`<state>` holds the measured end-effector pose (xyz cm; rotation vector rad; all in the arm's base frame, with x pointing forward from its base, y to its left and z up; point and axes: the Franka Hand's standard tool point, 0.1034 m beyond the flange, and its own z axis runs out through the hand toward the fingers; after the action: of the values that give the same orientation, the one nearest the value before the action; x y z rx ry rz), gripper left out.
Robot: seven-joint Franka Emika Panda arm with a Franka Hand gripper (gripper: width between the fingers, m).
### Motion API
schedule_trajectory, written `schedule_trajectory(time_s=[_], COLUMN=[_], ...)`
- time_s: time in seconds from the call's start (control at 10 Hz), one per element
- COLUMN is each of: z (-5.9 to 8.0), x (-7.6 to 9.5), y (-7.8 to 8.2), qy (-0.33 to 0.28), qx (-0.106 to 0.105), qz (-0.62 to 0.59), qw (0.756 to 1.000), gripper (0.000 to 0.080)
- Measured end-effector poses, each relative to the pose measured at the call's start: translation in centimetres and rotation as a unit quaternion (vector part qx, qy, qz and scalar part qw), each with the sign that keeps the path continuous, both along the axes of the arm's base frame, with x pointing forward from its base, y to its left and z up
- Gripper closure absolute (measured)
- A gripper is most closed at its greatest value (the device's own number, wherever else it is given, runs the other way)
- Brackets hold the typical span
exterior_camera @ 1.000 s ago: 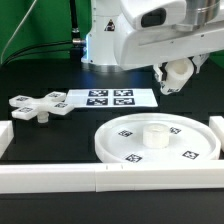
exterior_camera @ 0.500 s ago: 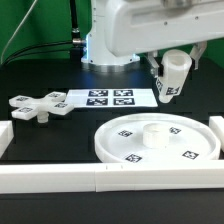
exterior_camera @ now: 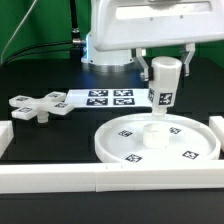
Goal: Assemble round table
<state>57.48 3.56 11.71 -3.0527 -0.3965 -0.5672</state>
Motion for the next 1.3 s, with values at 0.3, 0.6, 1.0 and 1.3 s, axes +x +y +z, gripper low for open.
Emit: schedule_trajectory(time_s=[0.3,0.6,1.0,1.3], z=[-0.3,-1.3,-2.3,-3.0], x=[-0.1,-0.4,-0.8,-1.1], y=[-0.2,0.4,0.6,0.6], qy=[-0.005,0.001,0.007,0.013], qx=[-0.001,-0.001,-0.001,-0.001], qz=[-0.001,0.003,0.005,0.005], qw=[1.000,1.000,1.000,1.000], gripper=[0.0390,0.0390,0.0390,0.0390])
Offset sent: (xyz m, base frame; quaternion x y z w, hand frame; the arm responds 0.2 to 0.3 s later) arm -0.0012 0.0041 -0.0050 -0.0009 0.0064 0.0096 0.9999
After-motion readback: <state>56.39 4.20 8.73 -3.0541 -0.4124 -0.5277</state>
